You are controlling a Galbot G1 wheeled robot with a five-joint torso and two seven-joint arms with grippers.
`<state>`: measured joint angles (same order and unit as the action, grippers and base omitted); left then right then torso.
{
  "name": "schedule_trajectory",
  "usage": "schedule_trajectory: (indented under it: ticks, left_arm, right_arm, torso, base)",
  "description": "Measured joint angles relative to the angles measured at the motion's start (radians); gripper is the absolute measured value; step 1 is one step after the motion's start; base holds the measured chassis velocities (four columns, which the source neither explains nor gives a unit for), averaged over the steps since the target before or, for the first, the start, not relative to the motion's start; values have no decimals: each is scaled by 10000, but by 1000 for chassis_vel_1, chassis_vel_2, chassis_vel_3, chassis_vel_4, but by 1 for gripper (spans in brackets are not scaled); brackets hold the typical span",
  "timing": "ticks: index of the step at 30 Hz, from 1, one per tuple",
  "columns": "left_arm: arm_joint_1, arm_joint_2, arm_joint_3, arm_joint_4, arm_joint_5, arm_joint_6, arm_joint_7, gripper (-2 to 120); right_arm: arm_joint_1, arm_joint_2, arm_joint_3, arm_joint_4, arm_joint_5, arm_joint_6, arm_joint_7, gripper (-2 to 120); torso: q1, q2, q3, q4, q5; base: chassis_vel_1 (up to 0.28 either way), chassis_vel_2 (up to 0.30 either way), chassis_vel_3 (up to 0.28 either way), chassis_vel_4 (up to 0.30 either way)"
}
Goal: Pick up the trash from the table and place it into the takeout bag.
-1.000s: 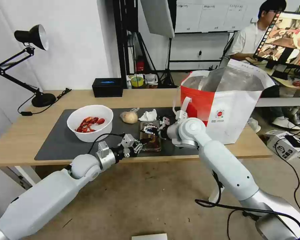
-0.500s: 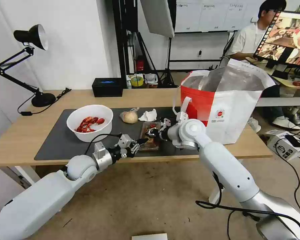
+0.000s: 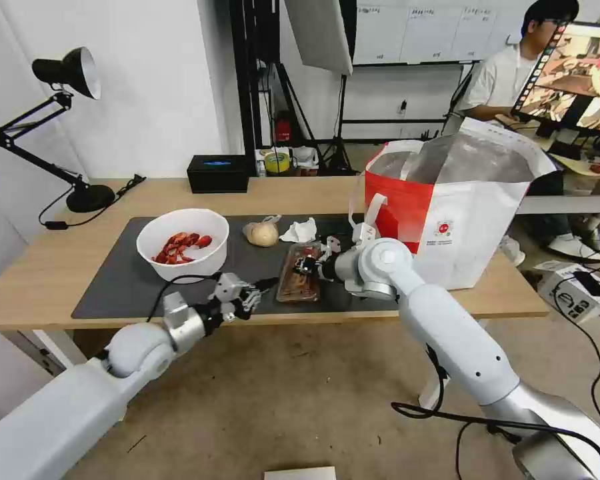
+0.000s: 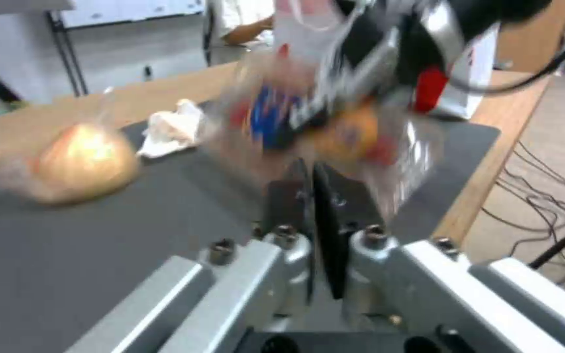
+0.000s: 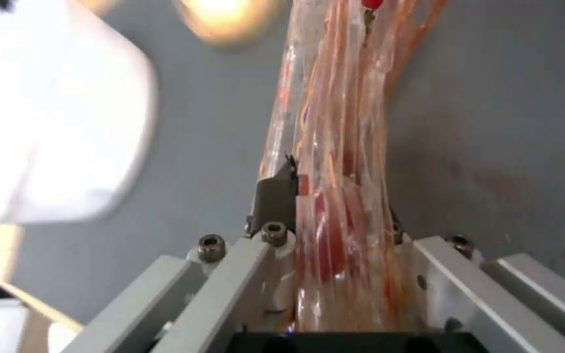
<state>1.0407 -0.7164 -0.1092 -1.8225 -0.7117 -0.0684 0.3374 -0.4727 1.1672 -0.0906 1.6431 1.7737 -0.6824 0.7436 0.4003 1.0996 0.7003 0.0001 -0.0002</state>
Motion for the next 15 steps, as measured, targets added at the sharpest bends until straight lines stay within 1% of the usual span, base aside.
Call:
schedule_trajectory:
  ticks: [1, 3, 4, 5, 6, 7, 10, 11, 12, 13, 14, 15]
  left_arm:
    - [321, 1, -251, -97, -67, -74, -86, 20]
    - [423, 0, -330, -130, -83, -103, -113, 22]
    - [865, -72, -666, -251, -115, -219, -213, 30]
    - [865, -72, -666, -251, -115, -219, -213, 30]
    - [1284, -190, -983, -340, -113, -280, -278, 36]
    - [1284, -190, -983, -340, -113, -280, -278, 36]
    - [2029, -402, -1514, -489, -11, -351, -322, 50]
    - [2029, -402, -1514, -489, -11, -351, -322, 50]
    - [2456, -504, -1809, -588, 75, -391, -330, 58]
    - [2705, -586, -2005, -647, 127, -418, -331, 63]
    - [2705, -586, -2005, -647, 127, -418, -331, 63]
    - [2948, -669, -2211, -689, 177, -467, -330, 69]
  right_arm:
    - [-20, -83, 129, 207, -24, 66, -196, 7]
    - [-26, -113, 165, 274, -29, 89, -269, 7]
    - [-42, -230, 341, 550, -74, 187, -546, 7]
    - [-42, -230, 341, 550, -74, 187, -546, 7]
    - [-53, -327, 521, 772, -120, 294, -801, 7]
    - [-53, -327, 521, 772, -120, 294, -801, 7]
    - [-59, -498, 912, 1246, -184, 580, -1262, 6]
    - [-59, -498, 912, 1246, -184, 580, -1262, 6]
    - [-19, -627, 1131, 1559, -177, 844, -1371, 6]
    - [45, -725, 1299, 1751, -158, 997, -1442, 6]
    - [45, -725, 1299, 1751, -158, 997, -1442, 6]
    - [142, -837, 1464, 1911, -96, 1185, -1497, 6]
  torso:
    - [-1, 0, -1, 0, -1]
    - [-1, 0, -2, 0, 0]
    - [-2, 1, -2, -2, 2]
    - [-2, 1, -2, -2, 2]
    - [-2, 2, -3, -2, 0]
    - [-2, 2, -3, -2, 0]
    - [-2, 1, -3, -2, 1]
    - [-2, 1, -3, -2, 1]
    - [-3, 2, -3, -1, 3]
    - [-3, 3, -3, -1, 1]
    - [-3, 3, -3, -1, 1]
    - [-4, 3, -4, -2, 3]
  base:
    - [0, 0, 0, 0]
    - [0, 0, 0, 0]
    - [0, 0, 0, 0]
    - [0, 0, 0, 0]
    - [0, 0, 0, 0]
    - [0, 0, 0, 0]
    - [0, 0, 0, 0]
    - [0, 0, 0, 0]
    - [0, 0, 0, 0]
    - [0, 0, 0, 0]
    - [0, 0, 0, 0]
    - [0, 0, 0, 0]
